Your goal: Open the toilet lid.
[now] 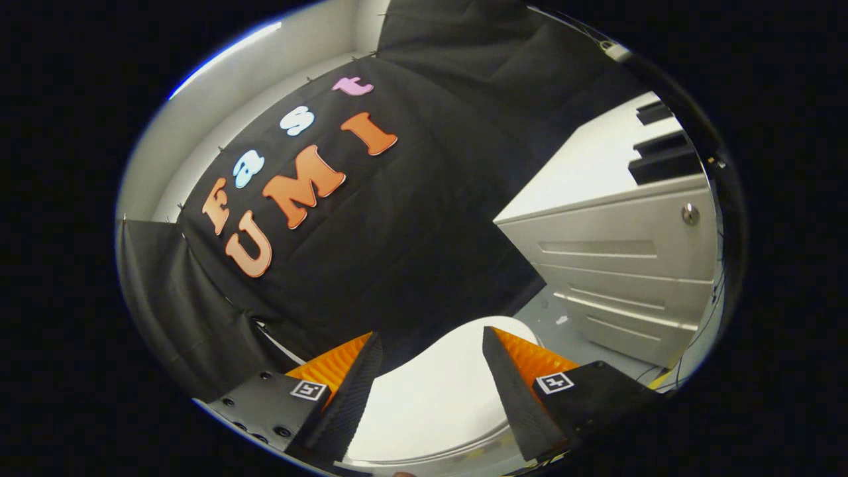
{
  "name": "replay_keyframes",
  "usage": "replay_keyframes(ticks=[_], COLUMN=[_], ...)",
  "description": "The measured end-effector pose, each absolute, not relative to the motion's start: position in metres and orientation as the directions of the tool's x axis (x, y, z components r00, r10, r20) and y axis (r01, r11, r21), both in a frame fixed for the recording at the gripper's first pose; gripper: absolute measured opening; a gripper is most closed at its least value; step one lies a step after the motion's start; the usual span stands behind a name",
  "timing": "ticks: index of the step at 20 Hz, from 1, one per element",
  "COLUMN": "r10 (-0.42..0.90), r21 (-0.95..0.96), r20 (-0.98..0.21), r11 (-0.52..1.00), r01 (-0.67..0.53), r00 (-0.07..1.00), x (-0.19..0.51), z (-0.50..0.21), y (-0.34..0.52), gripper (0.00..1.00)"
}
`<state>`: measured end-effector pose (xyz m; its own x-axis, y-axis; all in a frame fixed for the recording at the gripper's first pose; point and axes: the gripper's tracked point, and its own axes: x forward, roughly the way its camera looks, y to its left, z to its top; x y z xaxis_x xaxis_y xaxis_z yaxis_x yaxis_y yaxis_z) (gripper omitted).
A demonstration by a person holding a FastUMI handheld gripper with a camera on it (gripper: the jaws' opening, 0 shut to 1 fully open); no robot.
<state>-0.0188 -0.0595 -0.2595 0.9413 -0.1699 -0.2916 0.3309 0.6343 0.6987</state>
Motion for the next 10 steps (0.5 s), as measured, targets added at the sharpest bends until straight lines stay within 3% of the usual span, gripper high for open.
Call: replay_keyframes(ticks=[10], r10=[-0.292], r21=[0.798], r20=[-0.428], r11=[0.323], r01=[0.509], r00=[0.855], x=[-0.047], z=[-0.340], y=[-0.069], gripper=[0.99])
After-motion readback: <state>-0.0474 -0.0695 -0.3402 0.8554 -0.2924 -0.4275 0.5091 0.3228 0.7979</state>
